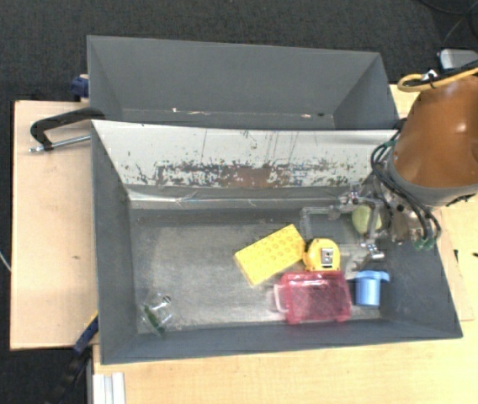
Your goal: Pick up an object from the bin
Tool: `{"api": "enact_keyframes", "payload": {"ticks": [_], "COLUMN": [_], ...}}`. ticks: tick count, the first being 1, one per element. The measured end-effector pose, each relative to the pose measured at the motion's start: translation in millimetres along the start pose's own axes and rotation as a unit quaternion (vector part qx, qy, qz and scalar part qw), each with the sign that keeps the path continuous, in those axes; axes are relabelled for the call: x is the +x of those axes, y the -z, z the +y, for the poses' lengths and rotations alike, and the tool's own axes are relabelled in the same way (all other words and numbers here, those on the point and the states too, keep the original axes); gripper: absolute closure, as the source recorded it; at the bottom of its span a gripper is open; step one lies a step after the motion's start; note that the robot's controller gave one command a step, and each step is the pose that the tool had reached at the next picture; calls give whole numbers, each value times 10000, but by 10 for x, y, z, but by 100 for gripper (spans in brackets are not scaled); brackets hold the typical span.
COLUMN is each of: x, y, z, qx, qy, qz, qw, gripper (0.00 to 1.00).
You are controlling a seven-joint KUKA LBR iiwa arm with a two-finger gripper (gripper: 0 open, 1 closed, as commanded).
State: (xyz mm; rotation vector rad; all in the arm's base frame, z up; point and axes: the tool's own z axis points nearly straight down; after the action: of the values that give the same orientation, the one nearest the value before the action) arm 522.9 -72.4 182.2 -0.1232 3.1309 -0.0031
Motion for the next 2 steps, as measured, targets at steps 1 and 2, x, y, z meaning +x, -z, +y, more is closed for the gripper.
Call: {"api": "enact_keyframes", "payload": {"ticks": [1, 2], "x": [-141, -16], "y": [-223, -453], "z": [-181, 80], "qx": [-32, -1], "qy": [1528, 2352], "qz": [27, 23], "qw": [9882, 9719], "gripper": [0, 0]}}
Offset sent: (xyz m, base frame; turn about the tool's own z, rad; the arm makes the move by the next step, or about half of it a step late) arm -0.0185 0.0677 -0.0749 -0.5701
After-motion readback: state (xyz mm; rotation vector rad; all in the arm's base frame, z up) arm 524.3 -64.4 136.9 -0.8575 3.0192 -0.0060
